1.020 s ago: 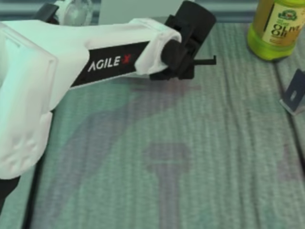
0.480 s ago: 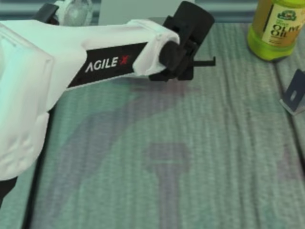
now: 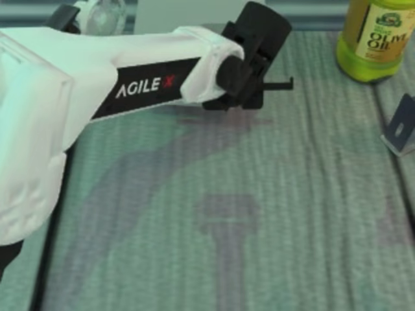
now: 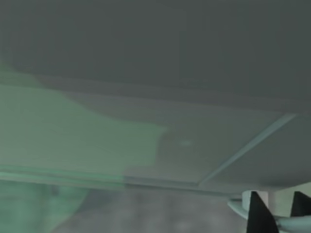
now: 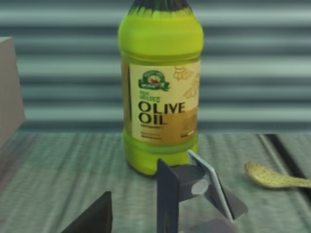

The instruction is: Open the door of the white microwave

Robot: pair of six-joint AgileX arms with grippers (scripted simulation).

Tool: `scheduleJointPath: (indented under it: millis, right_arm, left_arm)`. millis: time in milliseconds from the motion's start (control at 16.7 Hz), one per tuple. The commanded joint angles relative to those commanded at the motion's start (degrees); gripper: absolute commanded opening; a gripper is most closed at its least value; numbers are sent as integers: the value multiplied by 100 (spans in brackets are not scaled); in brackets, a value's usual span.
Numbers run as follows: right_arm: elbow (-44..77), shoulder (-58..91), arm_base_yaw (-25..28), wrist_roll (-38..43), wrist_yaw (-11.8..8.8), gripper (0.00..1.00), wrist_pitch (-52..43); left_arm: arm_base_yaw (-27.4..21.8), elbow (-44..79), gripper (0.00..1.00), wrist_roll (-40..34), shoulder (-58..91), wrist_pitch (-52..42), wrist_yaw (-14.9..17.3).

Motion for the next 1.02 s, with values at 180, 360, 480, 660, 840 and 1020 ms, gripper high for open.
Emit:
scheduleJointPath:
  millis: [180, 360, 480, 660, 840, 1020]
  right_arm:
    - [0, 0, 0, 0, 0, 100, 0]
    - [0, 0, 0, 0, 0, 100, 0]
    - [0, 0, 0, 0, 0, 100, 0]
    - [0, 0, 0, 0, 0, 100, 0]
    - [0, 0, 0, 0, 0, 100, 0]
    - [0, 0, 0, 0, 0, 100, 0]
  left_arm:
    - [0, 0, 0, 0, 0, 0, 0]
    - [0, 0, 0, 0, 0, 0, 0]
    - [0, 0, 0, 0, 0, 0, 0]
    - [-45, 20, 0, -23, 19, 9, 34]
    - [-24, -127, 0, 75, -53, 76, 77]
    - [14, -337, 0, 228, -221, 252, 159]
